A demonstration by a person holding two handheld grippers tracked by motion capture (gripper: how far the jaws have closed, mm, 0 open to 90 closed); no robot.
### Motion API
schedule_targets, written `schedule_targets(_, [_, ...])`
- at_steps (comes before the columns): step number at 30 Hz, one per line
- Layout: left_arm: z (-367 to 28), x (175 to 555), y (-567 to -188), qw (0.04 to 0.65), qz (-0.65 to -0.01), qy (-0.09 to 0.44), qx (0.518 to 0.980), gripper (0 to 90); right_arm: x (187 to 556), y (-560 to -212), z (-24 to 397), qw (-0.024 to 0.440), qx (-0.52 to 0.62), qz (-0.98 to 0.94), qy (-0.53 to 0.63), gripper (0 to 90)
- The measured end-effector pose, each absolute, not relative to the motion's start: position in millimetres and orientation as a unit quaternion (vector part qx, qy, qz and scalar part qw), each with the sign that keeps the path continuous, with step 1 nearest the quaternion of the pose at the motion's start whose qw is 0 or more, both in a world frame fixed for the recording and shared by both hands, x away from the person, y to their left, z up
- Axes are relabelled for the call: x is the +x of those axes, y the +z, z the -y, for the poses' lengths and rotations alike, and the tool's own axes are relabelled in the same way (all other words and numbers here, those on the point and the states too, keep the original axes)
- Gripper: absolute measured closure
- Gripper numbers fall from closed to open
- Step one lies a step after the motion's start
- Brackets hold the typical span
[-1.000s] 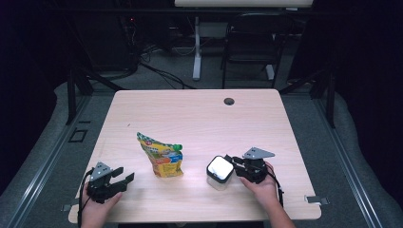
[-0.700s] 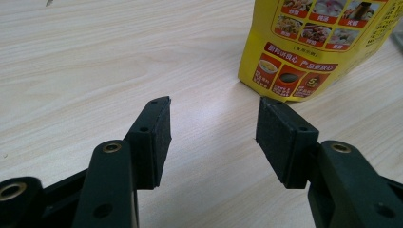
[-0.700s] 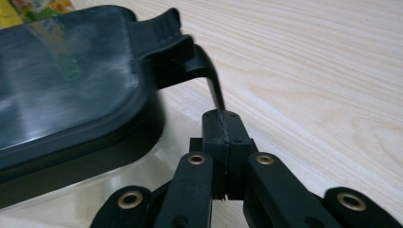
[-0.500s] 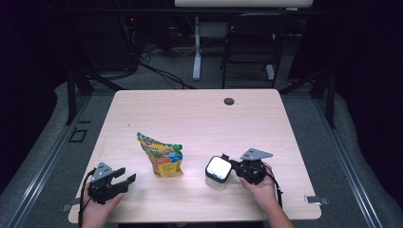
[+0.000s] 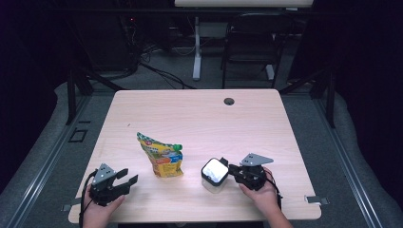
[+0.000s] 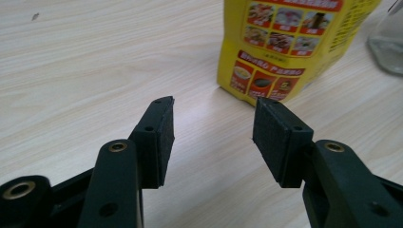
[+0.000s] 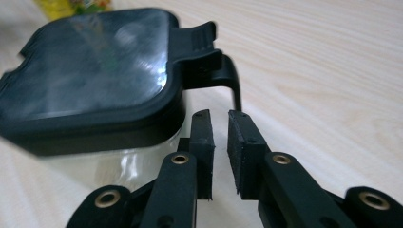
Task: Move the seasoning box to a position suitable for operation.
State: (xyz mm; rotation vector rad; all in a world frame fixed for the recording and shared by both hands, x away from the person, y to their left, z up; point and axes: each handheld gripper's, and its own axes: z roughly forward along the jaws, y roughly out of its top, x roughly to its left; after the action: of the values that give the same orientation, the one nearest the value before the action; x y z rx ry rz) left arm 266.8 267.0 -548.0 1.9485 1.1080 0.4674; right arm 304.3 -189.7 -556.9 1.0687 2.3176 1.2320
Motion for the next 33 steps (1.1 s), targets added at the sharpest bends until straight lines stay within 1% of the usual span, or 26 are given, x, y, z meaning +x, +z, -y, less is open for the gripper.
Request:
schedule_targets(2, [-263, 265, -547, 0.410, -0.432, 0.187, 0.781, 49.2, 297, -558, 185, 0.154, 0.369, -0.812, 0.426, 78.8])
schedule_targets(6, [-257, 263, -546, 0.412, -0.422, 0.189, 0.785, 49.2, 281, -560, 179, 0.160, 0.377, -0.810, 0.419, 69.6])
schedule_targets(8, [-255, 262, -545, 0.412, -0.418, 0.188, 0.787, 49.1, 279, -560, 179, 0.175, 0.385, -0.807, 0.413, 67.2])
schedule_targets(9, [-255, 262, -545, 0.412, -0.417, 0.187, 0.788, 49.2, 279, -559, 179, 0.183, 0.390, -0.801, 0.415, 64.6])
schedule_targets(13, [-253, 263, -547, 0.415, -0.416, 0.181, 0.789, 49.2, 290, -561, 174, 0.201, 0.378, -0.799, 0.422, 62.7])
schedule_targets(15, [-252, 263, -547, 0.420, -0.415, 0.172, 0.789, 49.8, 291, -562, 173, 0.201, 0.374, -0.800, 0.423, 62.7])
schedule_targets(17, [-250, 263, -547, 0.421, -0.411, 0.166, 0.791, 51.4, 295, -566, 170, 0.208, 0.372, -0.803, 0.417, 64.1])
schedule_targets(19, [-246, 262, -547, 0.425, -0.405, 0.164, 0.793, 52.3, 298, -569, 168, 0.213, 0.371, -0.802, 0.416, 68.8])
schedule_targets(21, [-243, 260, -546, 0.426, -0.398, 0.162, 0.796, 52.3, 298, -570, 166, 0.216, 0.372, -0.802, 0.414, 77.3])
schedule_targets(22, [-242, 260, -546, 0.425, -0.396, 0.162, 0.798, 52.3, 298, -570, 165, 0.219, 0.374, -0.801, 0.413, 83.0])
schedule_targets(26, [-237, 258, -545, 0.433, -0.390, 0.156, 0.797, 52.3, 290, -567, 160, 0.242, 0.369, -0.807, 0.392, 84.9])
schedule_targets(28, [-234, 257, -544, 0.438, -0.389, 0.146, 0.798, 52.4, 284, -566, 158, 0.241, 0.376, -0.805, 0.390, 85.0])
schedule_targets(31, [-224, 255, -541, 0.437, -0.372, 0.142, 0.807, 53.7, 277, -566, 154, 0.240, 0.375, -0.808, 0.386, 85.7])
schedule_targets(33, [-214, 253, -539, 0.445, -0.361, 0.131, 0.809, 53.8, 273, -565, 151, 0.238, 0.378, -0.809, 0.382, 85.7])
